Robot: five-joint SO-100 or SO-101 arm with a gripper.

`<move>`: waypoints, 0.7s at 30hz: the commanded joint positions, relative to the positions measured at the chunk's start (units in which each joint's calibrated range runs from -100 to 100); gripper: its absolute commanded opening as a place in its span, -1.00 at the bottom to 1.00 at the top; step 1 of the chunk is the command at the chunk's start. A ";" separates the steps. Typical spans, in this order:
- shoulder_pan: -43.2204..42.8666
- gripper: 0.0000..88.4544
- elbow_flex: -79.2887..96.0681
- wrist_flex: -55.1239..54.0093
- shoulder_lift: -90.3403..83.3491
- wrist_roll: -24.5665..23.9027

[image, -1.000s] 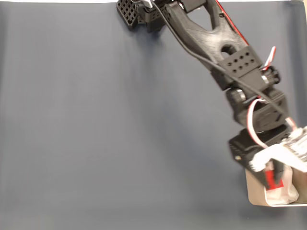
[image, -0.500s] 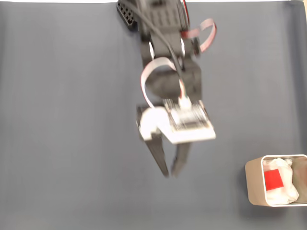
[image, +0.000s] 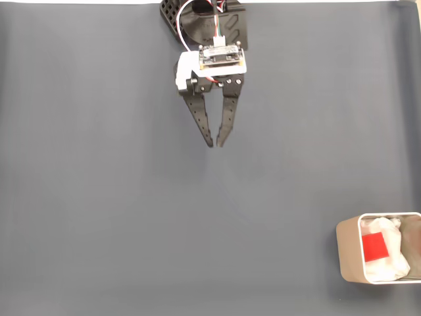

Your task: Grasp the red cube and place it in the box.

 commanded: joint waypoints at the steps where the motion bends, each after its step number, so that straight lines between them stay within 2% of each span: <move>1: 0.86 -1.00 10.69 4.98 -14.53 -1.17; 4: 1.35 -1.00 15.98 10.56 -21.03 -1.17; 5: 1.99 -1.00 18.35 21.70 -25.01 -0.83; 8: 1.14 -1.00 18.44 30.88 -26.40 -0.20; 14: 1.28 -1.00 18.44 39.33 -26.49 0.39; 21: 1.71 -1.00 18.44 44.41 -26.49 0.83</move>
